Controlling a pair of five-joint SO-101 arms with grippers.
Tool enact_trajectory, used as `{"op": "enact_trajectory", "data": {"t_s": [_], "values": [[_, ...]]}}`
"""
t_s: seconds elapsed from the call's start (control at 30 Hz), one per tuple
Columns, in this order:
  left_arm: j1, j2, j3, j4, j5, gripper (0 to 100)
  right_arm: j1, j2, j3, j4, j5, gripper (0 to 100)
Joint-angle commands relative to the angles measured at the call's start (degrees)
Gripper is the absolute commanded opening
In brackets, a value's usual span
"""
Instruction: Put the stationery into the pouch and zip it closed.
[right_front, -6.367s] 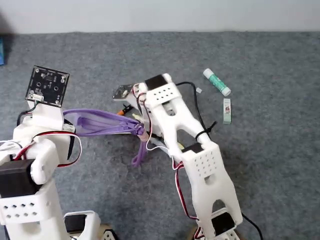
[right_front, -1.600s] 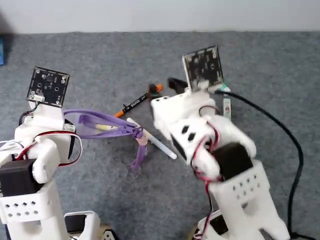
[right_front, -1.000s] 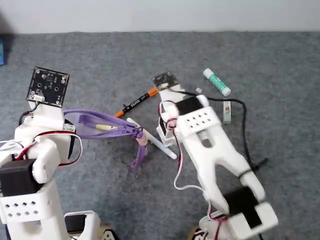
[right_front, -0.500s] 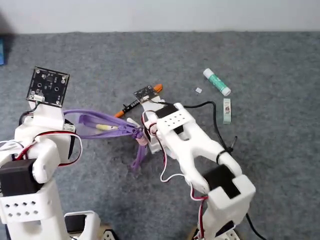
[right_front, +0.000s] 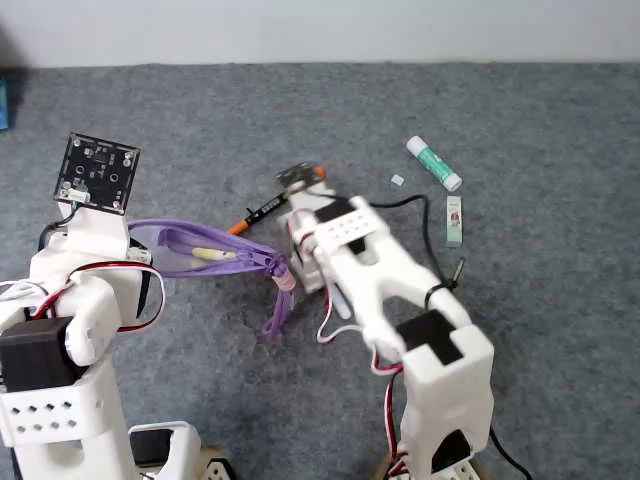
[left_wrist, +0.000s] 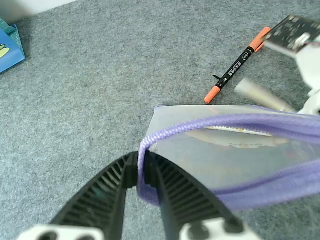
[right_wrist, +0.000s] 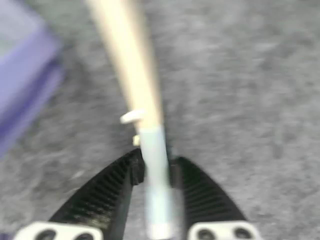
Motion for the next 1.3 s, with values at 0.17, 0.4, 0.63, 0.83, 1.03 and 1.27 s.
{"op": "enact_trajectory", "data": {"t_s": [0.17, 0.4, 0.63, 0.83, 1.03, 1.27], "values": [[0.09, 0.53, 1.71, -0.09, 0.62, 1, 6.99, 1.01, -10.29, 9.63, 0.35, 0.7], [0.09, 0.53, 1.80, -0.09, 0.62, 1, 7.60, -11.38, -13.19, 18.42, 0.44, 0.7], [0.09, 0.53, 1.80, -0.09, 0.62, 1, 7.43, -28.09, -13.19, 27.21, 0.00, 0.7], [0.09, 0.62, 1.80, -0.09, 0.62, 1, 5.05, -43.91, -13.10, 32.40, -2.81, 0.7], [0.09, 0.62, 1.80, -0.09, 0.62, 1, -2.86, -59.91, -10.99, 29.49, -6.59, 0.7], [0.09, 0.53, 1.80, -0.09, 0.62, 1, -9.45, -78.90, 7.65, 8.75, -8.44, 0.7]]}}
